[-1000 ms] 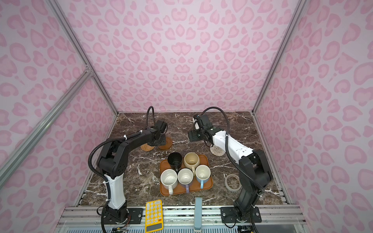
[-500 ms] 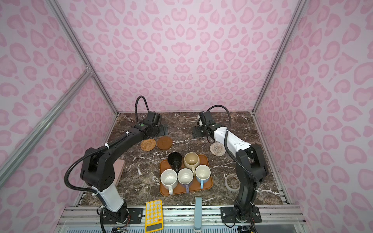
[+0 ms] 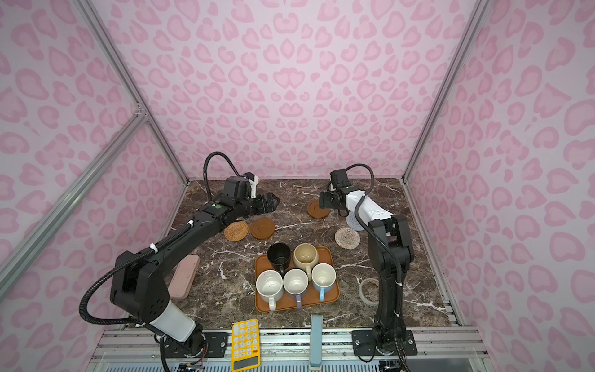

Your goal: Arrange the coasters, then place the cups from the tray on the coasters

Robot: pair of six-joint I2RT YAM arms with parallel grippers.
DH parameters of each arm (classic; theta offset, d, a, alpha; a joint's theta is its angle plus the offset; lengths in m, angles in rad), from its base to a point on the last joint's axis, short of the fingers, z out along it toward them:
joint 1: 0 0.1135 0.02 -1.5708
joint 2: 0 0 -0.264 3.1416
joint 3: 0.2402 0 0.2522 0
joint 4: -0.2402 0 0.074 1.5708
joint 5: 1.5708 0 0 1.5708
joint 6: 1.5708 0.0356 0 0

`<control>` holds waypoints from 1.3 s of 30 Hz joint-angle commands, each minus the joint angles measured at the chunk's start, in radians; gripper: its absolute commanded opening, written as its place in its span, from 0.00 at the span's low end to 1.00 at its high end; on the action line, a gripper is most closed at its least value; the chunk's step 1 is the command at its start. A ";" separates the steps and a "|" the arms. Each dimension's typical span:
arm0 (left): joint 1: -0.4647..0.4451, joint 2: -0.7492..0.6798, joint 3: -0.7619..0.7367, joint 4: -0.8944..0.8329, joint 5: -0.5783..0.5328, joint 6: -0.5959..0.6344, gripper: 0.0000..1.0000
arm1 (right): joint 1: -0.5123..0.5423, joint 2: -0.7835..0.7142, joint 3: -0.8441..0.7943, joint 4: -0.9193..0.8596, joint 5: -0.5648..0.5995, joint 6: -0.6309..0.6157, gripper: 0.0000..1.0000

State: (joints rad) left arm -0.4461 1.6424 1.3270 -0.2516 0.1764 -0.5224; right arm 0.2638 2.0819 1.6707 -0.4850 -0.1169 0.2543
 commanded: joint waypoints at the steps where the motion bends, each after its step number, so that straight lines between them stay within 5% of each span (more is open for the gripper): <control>1: -0.002 0.028 0.012 0.039 0.035 -0.010 0.98 | -0.007 0.054 0.044 -0.045 -0.016 -0.006 0.82; 9: -0.028 0.099 0.058 0.061 0.042 -0.033 0.98 | -0.006 0.184 0.176 -0.140 -0.023 -0.028 0.65; 39: -0.057 0.114 0.027 -0.015 -0.053 -0.057 0.98 | 0.042 0.397 0.388 -0.367 0.016 -0.078 0.50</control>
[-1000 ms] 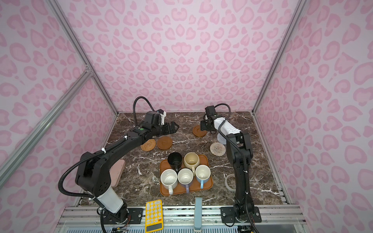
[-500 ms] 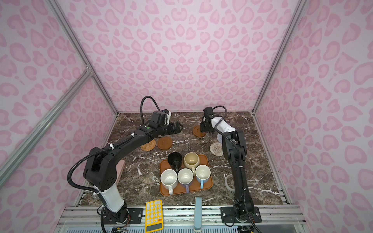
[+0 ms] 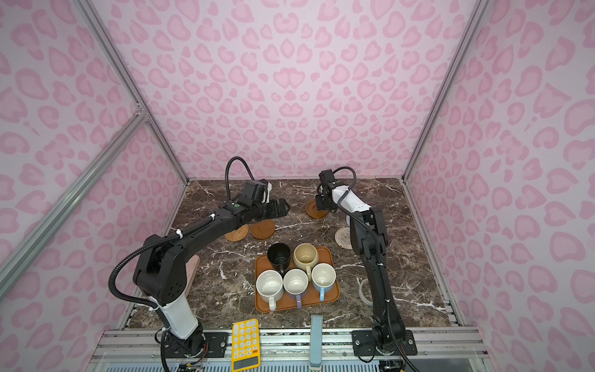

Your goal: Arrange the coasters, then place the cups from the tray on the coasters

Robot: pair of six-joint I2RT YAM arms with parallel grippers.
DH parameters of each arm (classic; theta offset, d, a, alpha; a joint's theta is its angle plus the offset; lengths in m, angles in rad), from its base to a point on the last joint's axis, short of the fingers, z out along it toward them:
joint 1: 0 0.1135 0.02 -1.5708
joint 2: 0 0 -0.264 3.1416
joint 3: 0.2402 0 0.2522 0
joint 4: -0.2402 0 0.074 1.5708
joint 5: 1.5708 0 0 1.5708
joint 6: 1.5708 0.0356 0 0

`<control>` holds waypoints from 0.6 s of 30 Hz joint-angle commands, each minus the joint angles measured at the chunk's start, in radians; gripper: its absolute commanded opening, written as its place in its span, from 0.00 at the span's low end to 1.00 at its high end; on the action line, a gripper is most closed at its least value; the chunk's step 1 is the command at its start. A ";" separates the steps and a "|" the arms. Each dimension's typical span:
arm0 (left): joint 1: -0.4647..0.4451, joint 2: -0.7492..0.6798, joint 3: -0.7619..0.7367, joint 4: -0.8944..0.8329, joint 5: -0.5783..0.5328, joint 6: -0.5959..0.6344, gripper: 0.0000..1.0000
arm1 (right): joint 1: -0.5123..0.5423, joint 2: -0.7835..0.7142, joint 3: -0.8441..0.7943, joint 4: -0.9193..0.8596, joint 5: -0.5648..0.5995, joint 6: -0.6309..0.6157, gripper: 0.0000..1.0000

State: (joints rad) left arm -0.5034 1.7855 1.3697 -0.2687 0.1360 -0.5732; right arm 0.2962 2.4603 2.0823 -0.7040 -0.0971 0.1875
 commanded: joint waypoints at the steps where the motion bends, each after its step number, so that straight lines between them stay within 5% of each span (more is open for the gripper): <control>1: 0.000 -0.038 -0.018 0.005 -0.008 -0.004 0.98 | 0.014 0.009 -0.035 -0.147 -0.003 -0.013 0.50; 18: 0.002 -0.221 -0.169 0.025 -0.067 0.001 0.98 | 0.079 -0.125 -0.210 -0.121 -0.007 -0.018 0.48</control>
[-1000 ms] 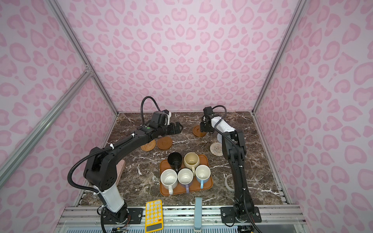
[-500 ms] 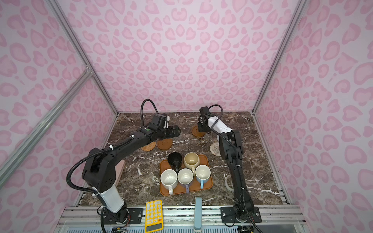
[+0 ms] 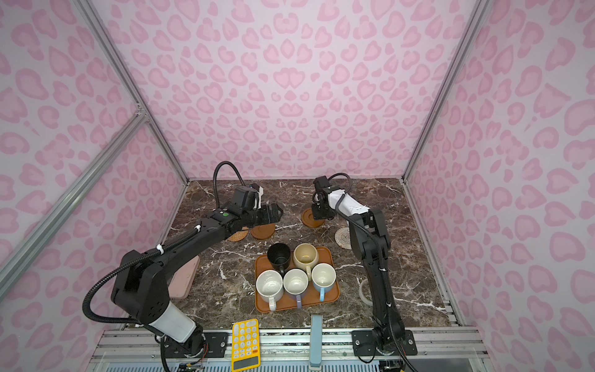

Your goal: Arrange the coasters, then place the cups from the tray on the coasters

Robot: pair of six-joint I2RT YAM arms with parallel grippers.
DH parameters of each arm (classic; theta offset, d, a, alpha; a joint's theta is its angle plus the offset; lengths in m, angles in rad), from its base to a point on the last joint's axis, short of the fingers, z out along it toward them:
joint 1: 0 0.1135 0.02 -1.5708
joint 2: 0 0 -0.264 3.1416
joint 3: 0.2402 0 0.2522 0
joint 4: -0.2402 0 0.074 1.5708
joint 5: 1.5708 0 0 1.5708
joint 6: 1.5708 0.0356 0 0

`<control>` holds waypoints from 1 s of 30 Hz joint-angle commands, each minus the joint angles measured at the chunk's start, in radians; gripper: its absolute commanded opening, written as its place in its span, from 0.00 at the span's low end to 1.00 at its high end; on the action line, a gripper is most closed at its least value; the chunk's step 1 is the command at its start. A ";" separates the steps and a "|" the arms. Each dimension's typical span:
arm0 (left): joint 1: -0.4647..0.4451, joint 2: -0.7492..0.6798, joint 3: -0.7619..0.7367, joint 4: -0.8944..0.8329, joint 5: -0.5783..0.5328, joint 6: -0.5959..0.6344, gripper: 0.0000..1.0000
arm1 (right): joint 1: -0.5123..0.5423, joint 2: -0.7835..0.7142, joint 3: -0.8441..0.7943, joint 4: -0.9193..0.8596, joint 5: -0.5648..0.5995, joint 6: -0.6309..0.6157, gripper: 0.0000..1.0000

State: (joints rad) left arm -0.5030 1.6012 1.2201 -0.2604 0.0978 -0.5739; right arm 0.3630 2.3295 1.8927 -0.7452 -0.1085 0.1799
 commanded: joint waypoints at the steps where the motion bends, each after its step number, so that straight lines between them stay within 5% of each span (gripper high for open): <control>1: 0.001 -0.047 -0.027 0.019 -0.037 0.000 0.98 | 0.018 0.000 -0.025 -0.079 0.004 -0.012 0.48; 22: 0.001 -0.067 -0.054 0.026 -0.038 -0.006 0.98 | 0.125 0.021 0.053 -0.133 0.037 -0.007 0.47; 30: 0.001 -0.045 -0.031 0.031 -0.050 0.011 0.98 | 0.108 0.007 0.136 -0.108 -0.011 -0.008 0.75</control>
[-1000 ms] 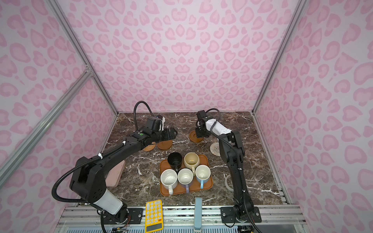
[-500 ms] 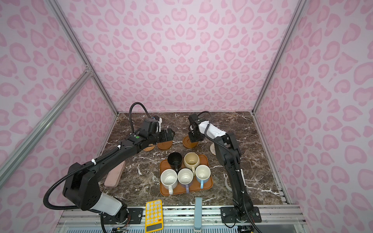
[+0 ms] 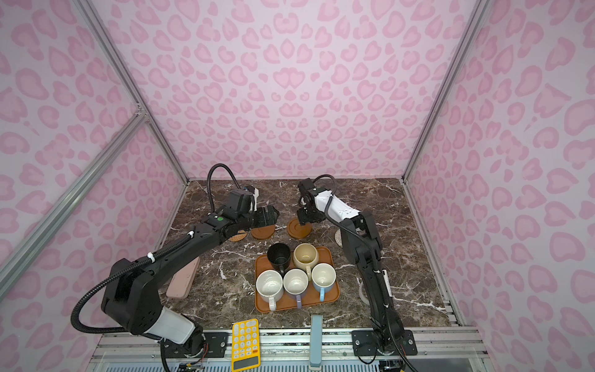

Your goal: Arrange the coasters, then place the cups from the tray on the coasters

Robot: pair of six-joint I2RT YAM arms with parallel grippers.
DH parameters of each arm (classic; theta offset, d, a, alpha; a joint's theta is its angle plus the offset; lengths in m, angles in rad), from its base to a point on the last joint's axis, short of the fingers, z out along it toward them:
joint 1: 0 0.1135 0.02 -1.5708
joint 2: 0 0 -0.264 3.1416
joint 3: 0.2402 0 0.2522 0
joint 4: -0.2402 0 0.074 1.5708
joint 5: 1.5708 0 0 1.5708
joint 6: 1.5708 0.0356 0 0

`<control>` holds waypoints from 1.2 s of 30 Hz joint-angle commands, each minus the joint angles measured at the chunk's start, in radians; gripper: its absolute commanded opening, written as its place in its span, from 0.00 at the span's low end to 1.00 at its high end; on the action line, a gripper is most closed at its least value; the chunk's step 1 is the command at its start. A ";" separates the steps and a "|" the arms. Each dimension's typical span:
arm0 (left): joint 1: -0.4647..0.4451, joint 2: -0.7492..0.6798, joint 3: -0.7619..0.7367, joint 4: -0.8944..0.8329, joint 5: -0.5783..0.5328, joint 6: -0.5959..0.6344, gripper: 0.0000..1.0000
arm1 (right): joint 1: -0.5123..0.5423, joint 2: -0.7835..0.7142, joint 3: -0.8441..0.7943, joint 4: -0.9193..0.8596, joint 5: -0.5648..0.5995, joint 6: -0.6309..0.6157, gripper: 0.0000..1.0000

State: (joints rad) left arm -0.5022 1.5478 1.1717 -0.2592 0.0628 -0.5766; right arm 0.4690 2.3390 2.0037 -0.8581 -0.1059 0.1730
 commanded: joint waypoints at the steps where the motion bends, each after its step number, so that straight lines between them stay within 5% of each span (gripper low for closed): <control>1: 0.001 0.008 0.021 0.032 -0.015 0.015 0.98 | 0.002 -0.013 0.027 0.009 -0.022 0.000 0.76; 7: 0.000 -0.031 0.007 0.052 0.023 0.021 0.98 | 0.004 -0.150 -0.076 0.052 -0.003 0.026 0.84; 14: -0.037 -0.122 -0.015 0.096 0.087 0.018 0.98 | -0.009 -0.458 -0.406 0.198 0.075 0.080 0.99; 23: -0.168 -0.027 0.121 0.073 0.127 0.058 0.98 | -0.117 -0.799 -0.854 0.344 0.069 0.162 0.99; 33: -0.211 0.131 0.271 -0.003 0.092 0.114 0.98 | -0.236 -0.803 -1.028 0.449 0.022 0.202 0.91; 36: -0.211 0.161 0.306 -0.023 0.082 0.127 0.98 | -0.244 -0.757 -1.028 0.462 0.019 0.197 0.82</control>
State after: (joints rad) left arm -0.7124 1.6894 1.4429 -0.2588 0.1555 -0.4770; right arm 0.2287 1.5570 0.9817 -0.4404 -0.0780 0.3603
